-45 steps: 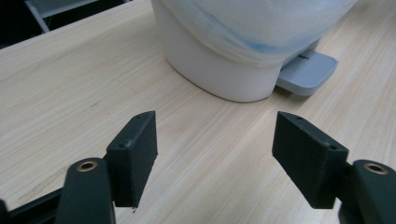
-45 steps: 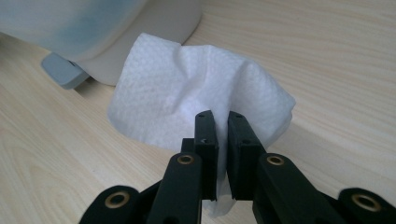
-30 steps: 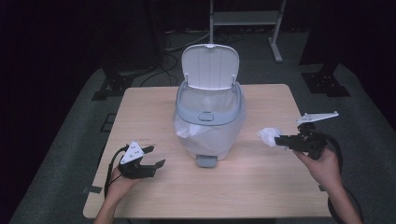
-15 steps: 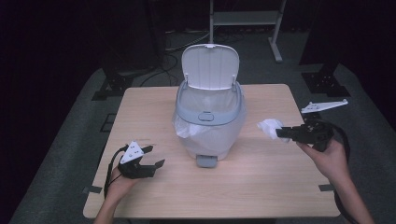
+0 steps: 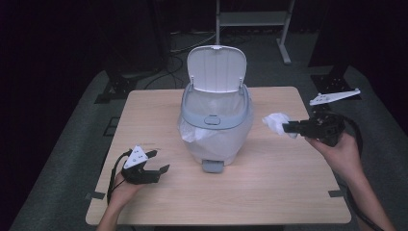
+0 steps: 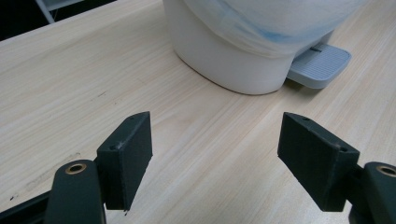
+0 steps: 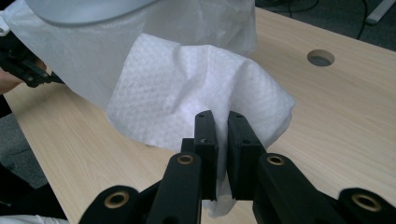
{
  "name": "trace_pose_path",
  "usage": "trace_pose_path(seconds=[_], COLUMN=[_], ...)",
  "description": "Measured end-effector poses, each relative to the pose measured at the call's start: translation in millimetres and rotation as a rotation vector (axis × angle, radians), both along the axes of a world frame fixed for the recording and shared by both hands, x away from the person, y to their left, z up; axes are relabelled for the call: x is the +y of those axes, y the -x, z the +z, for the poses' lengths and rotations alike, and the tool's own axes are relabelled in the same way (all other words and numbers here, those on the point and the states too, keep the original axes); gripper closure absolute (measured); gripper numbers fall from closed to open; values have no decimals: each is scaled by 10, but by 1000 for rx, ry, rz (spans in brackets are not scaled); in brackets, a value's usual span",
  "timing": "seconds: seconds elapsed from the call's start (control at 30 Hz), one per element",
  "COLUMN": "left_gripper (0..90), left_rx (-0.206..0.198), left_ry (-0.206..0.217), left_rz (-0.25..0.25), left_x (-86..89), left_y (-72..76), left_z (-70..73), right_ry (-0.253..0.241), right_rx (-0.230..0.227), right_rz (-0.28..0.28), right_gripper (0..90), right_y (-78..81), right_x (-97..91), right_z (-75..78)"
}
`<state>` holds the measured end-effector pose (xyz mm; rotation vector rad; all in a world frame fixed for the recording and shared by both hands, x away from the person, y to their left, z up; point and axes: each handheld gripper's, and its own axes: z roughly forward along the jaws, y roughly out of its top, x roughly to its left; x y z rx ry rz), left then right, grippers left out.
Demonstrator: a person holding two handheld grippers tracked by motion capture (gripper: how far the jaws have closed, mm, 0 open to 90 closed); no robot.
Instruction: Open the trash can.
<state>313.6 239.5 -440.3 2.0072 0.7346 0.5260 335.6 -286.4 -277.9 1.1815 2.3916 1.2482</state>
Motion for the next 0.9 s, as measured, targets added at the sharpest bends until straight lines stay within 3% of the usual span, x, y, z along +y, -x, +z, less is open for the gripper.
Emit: trace_pose_path(seconds=[0.9], left_gripper=[229], left_rx=[3], left_ry=[5], left_rz=[0], left_x=[-14], left_y=[3], left_z=[0], right_ry=[17], right_rx=[-52], right_rz=[47], right_gripper=[831], right_y=[-54], right_x=[168], right_z=[433])
